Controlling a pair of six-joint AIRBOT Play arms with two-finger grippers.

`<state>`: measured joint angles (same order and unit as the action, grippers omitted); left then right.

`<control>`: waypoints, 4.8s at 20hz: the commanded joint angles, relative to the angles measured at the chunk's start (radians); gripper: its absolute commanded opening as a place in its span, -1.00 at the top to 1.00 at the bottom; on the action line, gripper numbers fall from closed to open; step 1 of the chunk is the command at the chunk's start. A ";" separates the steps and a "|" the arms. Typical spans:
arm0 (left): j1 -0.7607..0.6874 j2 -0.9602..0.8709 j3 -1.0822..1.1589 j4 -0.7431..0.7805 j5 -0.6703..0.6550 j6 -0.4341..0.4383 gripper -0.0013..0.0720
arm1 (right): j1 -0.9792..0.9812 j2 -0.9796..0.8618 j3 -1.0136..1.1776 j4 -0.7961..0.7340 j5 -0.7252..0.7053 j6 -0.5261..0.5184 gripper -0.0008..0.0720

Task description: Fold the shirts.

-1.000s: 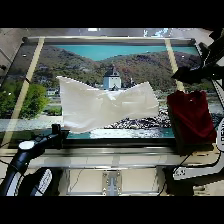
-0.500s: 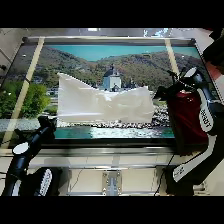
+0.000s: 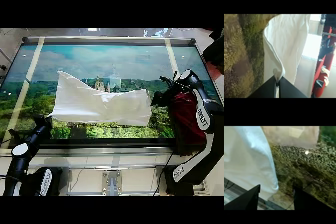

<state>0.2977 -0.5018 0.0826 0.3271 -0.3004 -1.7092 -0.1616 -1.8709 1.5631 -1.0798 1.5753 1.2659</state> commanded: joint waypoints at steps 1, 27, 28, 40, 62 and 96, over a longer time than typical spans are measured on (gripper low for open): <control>0.000 0.002 0.001 0.002 0.005 0.001 0.93 | 0.010 -0.001 -0.053 0.048 0.016 -0.024 -0.24; 0.356 0.006 1.215 0.721 -0.830 0.449 0.94 | 0.080 1.078 0.127 0.090 -0.114 0.003 0.95; 0.356 0.005 1.292 0.756 -0.822 0.449 0.94 | 0.080 1.150 0.166 0.054 -0.163 0.008 0.96; 0.110 -0.449 1.569 0.705 -0.916 0.414 0.94 | 0.080 0.863 0.317 -0.121 -0.202 0.042 0.96; -0.007 -1.037 1.571 0.698 -0.446 0.295 -0.63 | 0.010 -0.018 0.542 0.186 -0.363 0.072 -0.16; 0.203 -0.610 0.232 -0.064 -0.318 0.443 -0.36 | 0.072 0.623 -1.013 0.377 -0.841 0.061 -0.03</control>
<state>0.5529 -1.0832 0.3149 0.3305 -0.6846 -1.2877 -0.1192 -1.2228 0.5522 -0.7063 0.8059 1.2934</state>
